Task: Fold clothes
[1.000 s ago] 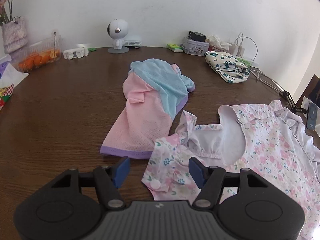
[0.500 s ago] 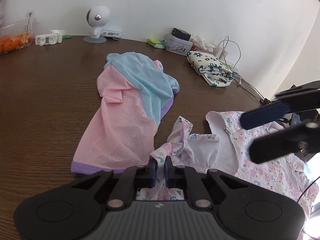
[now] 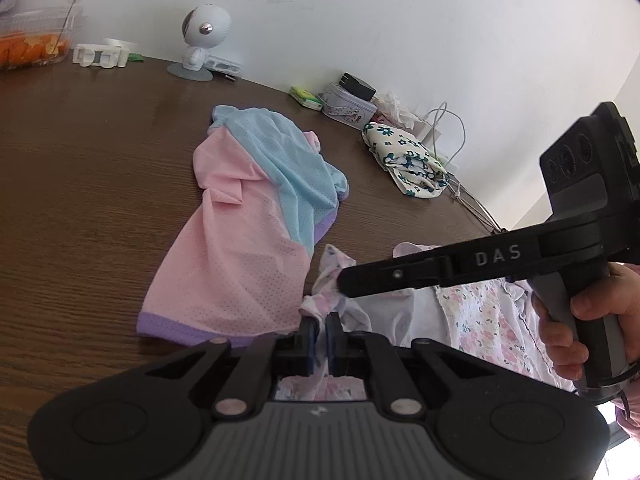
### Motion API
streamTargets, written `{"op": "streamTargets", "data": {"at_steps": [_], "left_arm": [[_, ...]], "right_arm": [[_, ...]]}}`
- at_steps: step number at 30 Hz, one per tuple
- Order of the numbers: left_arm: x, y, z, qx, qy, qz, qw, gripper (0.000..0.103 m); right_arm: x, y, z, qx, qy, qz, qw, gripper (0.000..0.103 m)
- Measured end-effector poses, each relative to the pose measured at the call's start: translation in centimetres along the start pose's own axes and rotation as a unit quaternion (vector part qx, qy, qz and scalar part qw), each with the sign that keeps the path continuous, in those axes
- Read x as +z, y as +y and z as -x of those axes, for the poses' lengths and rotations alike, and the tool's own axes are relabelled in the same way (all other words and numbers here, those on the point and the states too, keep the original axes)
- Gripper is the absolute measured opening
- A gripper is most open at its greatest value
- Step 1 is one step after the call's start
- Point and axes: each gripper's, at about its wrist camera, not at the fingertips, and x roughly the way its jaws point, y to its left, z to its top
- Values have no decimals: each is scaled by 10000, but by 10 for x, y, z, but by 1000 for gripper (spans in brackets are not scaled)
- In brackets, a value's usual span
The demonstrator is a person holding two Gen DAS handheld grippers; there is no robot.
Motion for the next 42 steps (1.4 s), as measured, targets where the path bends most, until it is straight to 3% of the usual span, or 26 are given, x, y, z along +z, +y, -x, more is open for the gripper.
{"op": "streamTargets", "data": {"at_steps": [3, 6, 7, 10, 13, 17, 19, 29, 33, 35, 42], "left_arm": [[-1, 6, 1, -11, -35, 161, 9999, 4], [-1, 9, 2, -34, -56, 254, 9997, 4], [-1, 9, 3, -41, -63, 262, 9996, 4], [-2, 4, 5, -87, -102, 236, 9996, 4], [-2, -2, 6, -65, -119, 186, 9997, 4], [-2, -5, 7, 77, -118, 169, 9998, 3], [-2, -3, 7, 156, -126, 238, 9995, 3], [-4, 5, 6, 207, -106, 391, 9990, 3], [-4, 8, 5, 215, -111, 500, 9985, 3], [-3, 9, 6, 190, -133, 524, 9984, 3], [-2, 7, 5, 146, -182, 542, 9983, 3]], "right_arm": [[2, -11, 12, 380, -245, -253, 9987, 1], [5, -18, 21, 502, -463, -431, 9967, 2], [4, -17, 19, 455, -389, -392, 9974, 9], [1, -13, 11, 297, -190, -246, 9991, 49], [-4, -4, 1, 87, -178, -32, 9998, 45], [-6, -4, -8, 40, -180, -74, 9998, 6], [-7, -7, -3, 185, -261, -116, 9994, 1], [4, -39, 28, 1215, -902, -1071, 9827, 1], [0, -43, 25, 1000, -826, -1085, 9856, 13], [-5, -40, 26, 998, -772, -885, 9880, 34], [-21, -29, 3, 580, -291, -554, 9964, 36]]}}
